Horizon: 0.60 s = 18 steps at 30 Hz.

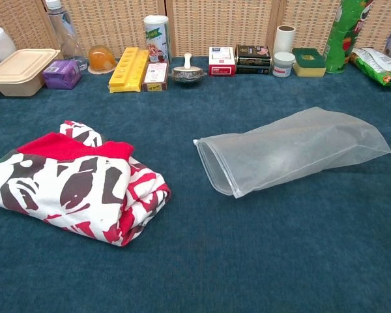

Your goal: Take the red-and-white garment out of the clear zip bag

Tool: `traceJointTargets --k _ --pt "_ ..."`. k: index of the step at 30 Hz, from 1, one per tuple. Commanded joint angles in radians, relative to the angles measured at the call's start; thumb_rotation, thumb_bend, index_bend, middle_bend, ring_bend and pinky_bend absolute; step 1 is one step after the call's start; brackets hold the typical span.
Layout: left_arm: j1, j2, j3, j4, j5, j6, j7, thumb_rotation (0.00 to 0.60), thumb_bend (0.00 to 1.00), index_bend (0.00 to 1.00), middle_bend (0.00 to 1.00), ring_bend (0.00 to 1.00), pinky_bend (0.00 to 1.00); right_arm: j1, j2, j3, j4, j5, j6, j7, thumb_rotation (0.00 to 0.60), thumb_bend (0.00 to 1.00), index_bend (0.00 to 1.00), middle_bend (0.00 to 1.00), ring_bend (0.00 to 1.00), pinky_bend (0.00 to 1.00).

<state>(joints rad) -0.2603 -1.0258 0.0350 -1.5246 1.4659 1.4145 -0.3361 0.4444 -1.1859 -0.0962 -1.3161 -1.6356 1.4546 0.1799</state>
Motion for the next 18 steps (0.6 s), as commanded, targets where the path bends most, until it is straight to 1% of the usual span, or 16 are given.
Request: traceJointTargets --k 1,4,5,7,11,13,18 --pt "0.037 -0.022 0.002 0.016 -0.008 0.038 0.046 0.600 0.18 0.09 0.23 0.11 0.26 -0.030 0.014 0.017 -0.023 0.044 -0.007 -0.037 0.076 0.11 0.13 0.25 0.31 0.33" --pt "0.080 -0.041 0.006 0.024 -0.020 0.077 0.084 0.600 0.18 0.10 0.23 0.11 0.26 -0.067 0.010 0.038 -0.026 0.094 0.003 -0.044 0.075 0.17 0.20 0.31 0.37 0.38" --pt "0.095 -0.048 0.008 0.024 -0.022 0.093 0.092 0.600 0.18 0.11 0.23 0.11 0.26 -0.079 0.011 0.042 -0.033 0.112 0.001 -0.037 0.076 0.18 0.21 0.32 0.38 0.39" --pt "0.119 -0.057 0.013 0.026 -0.020 0.116 0.100 0.600 0.18 0.13 0.23 0.11 0.26 -0.099 0.017 0.046 -0.046 0.143 -0.009 -0.028 0.076 0.20 0.24 0.35 0.39 0.40" --pt "0.168 -0.070 0.026 0.030 -0.009 0.162 0.126 0.600 0.19 0.14 0.23 0.11 0.26 -0.146 0.020 0.057 -0.054 0.199 -0.010 -0.025 0.080 0.21 0.31 0.36 0.40 0.42" --pt "0.188 -0.073 0.033 0.027 -0.003 0.179 0.139 0.600 0.19 0.14 0.23 0.11 0.26 -0.168 0.017 0.061 -0.050 0.214 0.000 -0.021 0.081 0.21 0.32 0.36 0.40 0.42" --pt "0.214 -0.074 0.035 0.011 0.006 0.194 0.161 0.600 0.19 0.14 0.23 0.11 0.26 -0.214 0.015 0.077 -0.051 0.228 0.038 -0.022 0.082 0.21 0.33 0.37 0.41 0.42"
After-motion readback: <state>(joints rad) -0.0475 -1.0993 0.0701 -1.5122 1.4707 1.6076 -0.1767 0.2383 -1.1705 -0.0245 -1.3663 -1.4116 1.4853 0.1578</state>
